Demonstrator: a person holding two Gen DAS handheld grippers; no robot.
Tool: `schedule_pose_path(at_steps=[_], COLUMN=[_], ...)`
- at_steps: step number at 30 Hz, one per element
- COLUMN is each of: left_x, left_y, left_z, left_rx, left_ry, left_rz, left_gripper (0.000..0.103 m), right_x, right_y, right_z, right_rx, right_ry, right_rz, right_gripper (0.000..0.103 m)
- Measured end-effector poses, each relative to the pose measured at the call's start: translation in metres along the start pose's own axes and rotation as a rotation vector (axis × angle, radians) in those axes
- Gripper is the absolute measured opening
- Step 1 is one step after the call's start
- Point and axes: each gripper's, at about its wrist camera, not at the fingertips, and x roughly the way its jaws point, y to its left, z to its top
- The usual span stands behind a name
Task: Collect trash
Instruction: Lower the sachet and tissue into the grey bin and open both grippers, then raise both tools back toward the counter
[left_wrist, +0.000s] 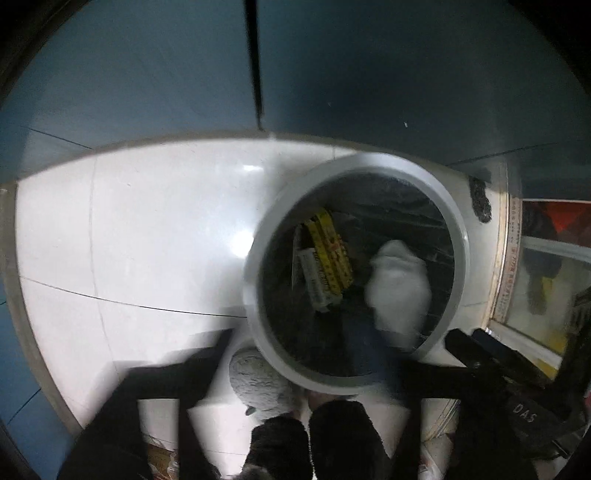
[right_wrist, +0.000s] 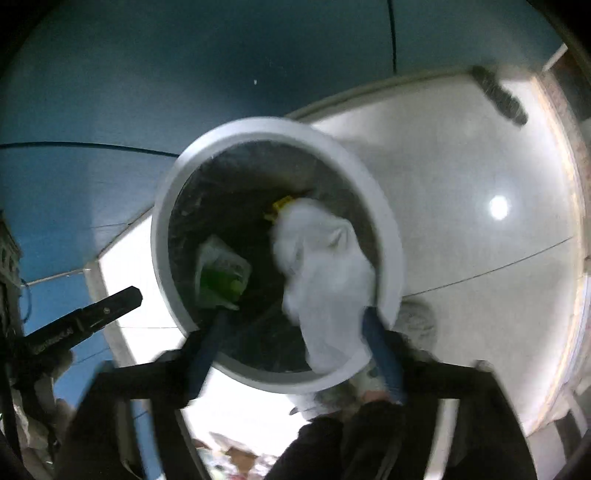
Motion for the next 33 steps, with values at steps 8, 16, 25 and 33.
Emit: schedule_pose_path(at_steps=[8, 16, 25, 33], left_x=[-0.100, -0.242, -0.393, -0.477], left_y=[0.001, -0.018, -0.030, -0.044], left_z=[-0.032, -0.084, -0.137, -0.174], left_rx=[0.047, 0.048, 0.015, 0.052], left_ry=[-0.100, -0.146, -0.150, -0.205], left_rz=[0.159, 0.166, 0.092, 0.072], left_gripper=[0.102, 0.102, 0.102, 0.102], right_x=[-0.081, -0.233, -0.428, -0.541], right_y=[0.025, 0.073, 0.126, 0.161], right_z=[-0.023, -0.064, -0.120, -0.173], right_rx=[-0.079, -0.144, -0.171, -0.190], right_ry=[-0.076, -0.157, -0.245, -0.305], right_rz=[-0.224, -0.312, -0.314, -0.294], right_gripper=[0.103, 0.103, 0.103, 0.103])
